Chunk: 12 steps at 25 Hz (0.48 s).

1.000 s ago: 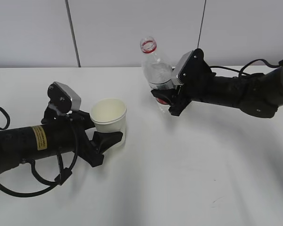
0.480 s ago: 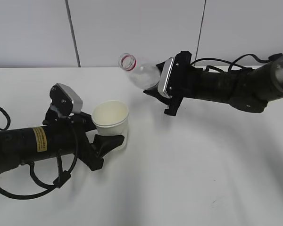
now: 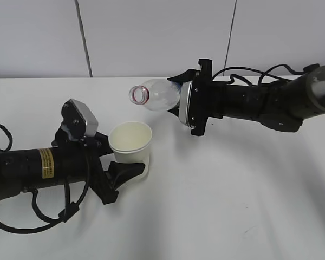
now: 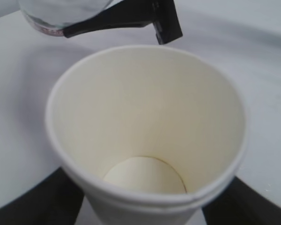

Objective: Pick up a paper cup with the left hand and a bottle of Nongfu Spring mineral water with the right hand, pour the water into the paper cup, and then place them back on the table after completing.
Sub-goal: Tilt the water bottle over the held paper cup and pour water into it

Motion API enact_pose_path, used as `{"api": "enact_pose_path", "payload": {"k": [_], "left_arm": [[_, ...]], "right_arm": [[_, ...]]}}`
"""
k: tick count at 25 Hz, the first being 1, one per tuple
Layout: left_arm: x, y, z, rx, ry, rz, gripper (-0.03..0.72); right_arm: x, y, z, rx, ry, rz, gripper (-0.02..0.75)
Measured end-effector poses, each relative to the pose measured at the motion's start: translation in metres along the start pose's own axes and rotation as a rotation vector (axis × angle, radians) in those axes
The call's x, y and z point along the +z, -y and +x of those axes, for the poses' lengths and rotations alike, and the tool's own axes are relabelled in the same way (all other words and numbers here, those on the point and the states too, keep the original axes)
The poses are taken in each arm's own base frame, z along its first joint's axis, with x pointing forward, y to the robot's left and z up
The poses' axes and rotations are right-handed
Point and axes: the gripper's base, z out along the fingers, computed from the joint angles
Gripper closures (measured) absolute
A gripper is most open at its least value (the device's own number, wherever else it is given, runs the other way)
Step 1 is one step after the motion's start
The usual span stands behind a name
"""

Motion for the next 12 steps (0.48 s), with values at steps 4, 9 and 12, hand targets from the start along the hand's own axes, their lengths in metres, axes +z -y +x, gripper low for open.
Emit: {"api": "enact_pose_path", "payload": {"k": [4, 9, 12], "left_arm": [[0.0000, 0.0013, 0.0004, 0.011, -0.004, 0.015, 0.228], [-0.0001, 0.0024, 0.0018, 0.023, -0.020, 0.027, 0.234], [-0.0001, 0.0021, 0.0030, 0.023, -0.033, 0.024, 0.237]], "right_arm": [[0.0002, 0.0014, -0.0010, -0.077, 0.013, 0.021, 0.241], [-0.0001, 0.0059, -0.0046, -0.175, 0.048, 0.074, 0.241], [-0.0003, 0.0075, -0.0052, -0.220, 0.050, 0.094, 0.241]]}}
